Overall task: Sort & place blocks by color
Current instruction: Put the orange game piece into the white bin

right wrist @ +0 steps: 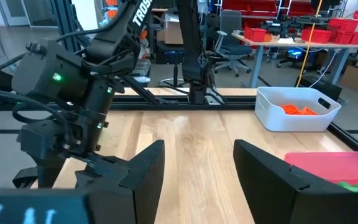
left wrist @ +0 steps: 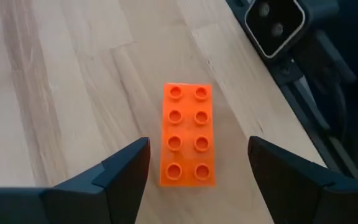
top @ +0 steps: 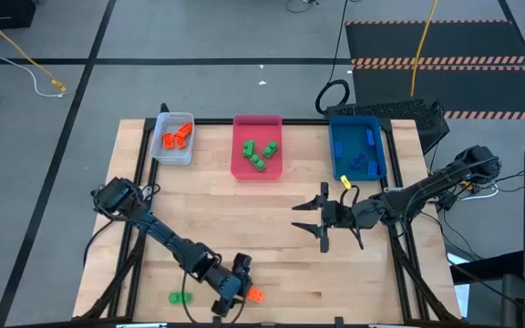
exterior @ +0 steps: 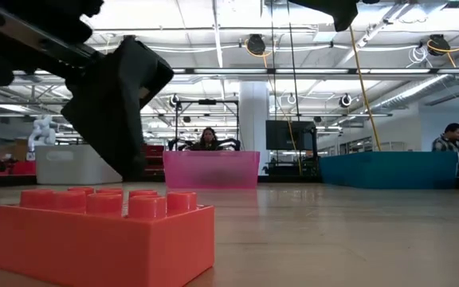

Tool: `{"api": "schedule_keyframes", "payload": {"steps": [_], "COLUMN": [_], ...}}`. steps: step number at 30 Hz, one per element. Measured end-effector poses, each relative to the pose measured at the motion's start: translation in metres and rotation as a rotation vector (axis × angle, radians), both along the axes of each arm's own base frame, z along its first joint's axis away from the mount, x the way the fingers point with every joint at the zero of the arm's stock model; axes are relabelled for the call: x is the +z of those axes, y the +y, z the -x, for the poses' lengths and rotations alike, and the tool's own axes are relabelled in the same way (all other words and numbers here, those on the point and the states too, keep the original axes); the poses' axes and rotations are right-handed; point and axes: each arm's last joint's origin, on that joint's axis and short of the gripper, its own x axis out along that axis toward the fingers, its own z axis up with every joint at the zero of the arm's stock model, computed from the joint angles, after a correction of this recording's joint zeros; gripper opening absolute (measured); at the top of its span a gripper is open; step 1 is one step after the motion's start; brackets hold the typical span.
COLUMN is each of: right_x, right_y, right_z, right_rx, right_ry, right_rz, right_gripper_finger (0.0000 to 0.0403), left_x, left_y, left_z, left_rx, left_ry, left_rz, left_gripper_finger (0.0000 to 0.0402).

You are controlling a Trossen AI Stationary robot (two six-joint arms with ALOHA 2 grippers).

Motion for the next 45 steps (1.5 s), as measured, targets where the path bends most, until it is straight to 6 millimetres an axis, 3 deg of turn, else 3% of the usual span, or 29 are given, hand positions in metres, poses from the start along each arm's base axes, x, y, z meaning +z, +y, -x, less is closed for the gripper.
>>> {"api": "schedule_keyframes", "payload": {"steps": [12,32,36,43,45], "right_x": [0.000,0.000,0.000,0.000,0.000], "right_y": [0.000,0.000,0.000,0.000,0.000], "right_z": [0.000,0.000,0.000,0.000,0.000], "right_rx": [0.000,0.004,0.005,0.006,0.006], "right_ry": [0.001,0.001,0.002,0.002,0.002], "right_rz": [0.003,0.029,0.036,0.040,0.040], "right_gripper_finger": [0.0187,0.0187,0.0187,0.0187,0.0187], "left_x": [0.000,-0.029,-0.029,-0.028,-0.027], "left_y": [0.001,0.004,0.004,0.006,0.008], "left_z": [-0.001,-0.008,-0.008,-0.012,-0.013], "left_rx": [-0.001,0.076,0.088,0.084,0.092], "left_ry": [0.016,0.013,0.000,-0.033,-0.037], "left_rz": [0.025,-0.070,-0.082,-0.097,-0.101], "left_gripper_finger": [0.0271,0.0269,0.0241,0.0139,0.0139]}}
